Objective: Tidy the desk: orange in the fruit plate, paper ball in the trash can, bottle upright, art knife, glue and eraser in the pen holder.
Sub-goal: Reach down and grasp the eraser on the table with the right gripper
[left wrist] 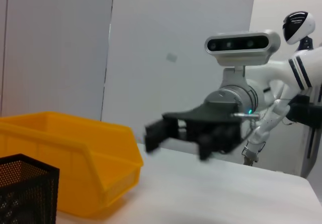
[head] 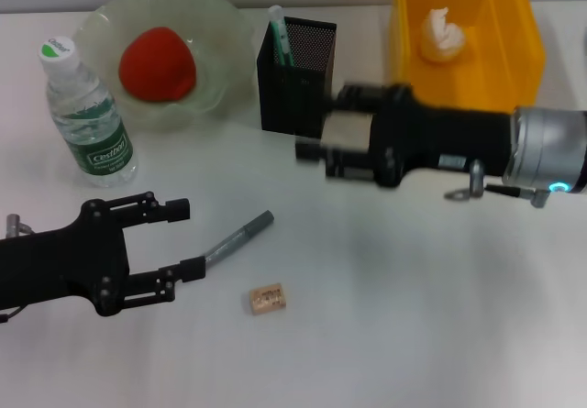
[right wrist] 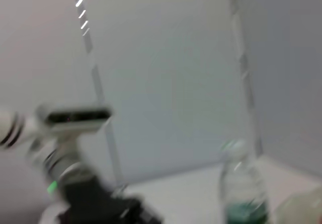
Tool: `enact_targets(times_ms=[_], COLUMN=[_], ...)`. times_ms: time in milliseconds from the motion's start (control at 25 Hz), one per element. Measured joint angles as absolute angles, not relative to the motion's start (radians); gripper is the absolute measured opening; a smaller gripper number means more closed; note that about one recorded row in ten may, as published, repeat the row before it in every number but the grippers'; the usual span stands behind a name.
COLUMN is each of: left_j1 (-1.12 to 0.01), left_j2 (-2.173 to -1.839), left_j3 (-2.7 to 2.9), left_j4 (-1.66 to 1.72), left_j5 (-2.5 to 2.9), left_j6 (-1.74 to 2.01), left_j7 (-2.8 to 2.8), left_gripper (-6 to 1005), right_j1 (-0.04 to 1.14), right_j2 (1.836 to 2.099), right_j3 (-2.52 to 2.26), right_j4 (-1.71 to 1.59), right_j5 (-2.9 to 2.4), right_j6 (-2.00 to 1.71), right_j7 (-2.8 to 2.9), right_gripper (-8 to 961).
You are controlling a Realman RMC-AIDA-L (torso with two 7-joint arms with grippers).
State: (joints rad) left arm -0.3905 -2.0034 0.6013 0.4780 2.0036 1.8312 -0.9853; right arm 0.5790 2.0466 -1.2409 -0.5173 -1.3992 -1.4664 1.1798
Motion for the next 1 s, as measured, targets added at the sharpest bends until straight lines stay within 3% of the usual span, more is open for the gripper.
enact_targets(times_ms=[280,640,1000], left_j1=[-0.400,-0.396,-0.407], left_j2=[-1.996,-1.996,-2.003], left_j3=[0.601,0.601,0.611], left_j4=[0.479,0.491,0.492], left_j5=[2.019,2.029,2.030], left_j6=[1.828,1.796,1.794], left_j7=[-0.994,-0.996,-0.995], left_gripper=[707,707,708], right_j1=[0.670,0.759,0.784], right_j2=[2.040,2.077,2.087], right_j3=[-1.247,-1.259,-1.380], right_j4=[-0.569,-0.574,-0.570], right_j5=[-1.672,-1.878,-1.896], right_j6=[-1.479,-1.471,-1.398], right_j7=[1.336,1.371,1.372], right_gripper=[650,646,618])
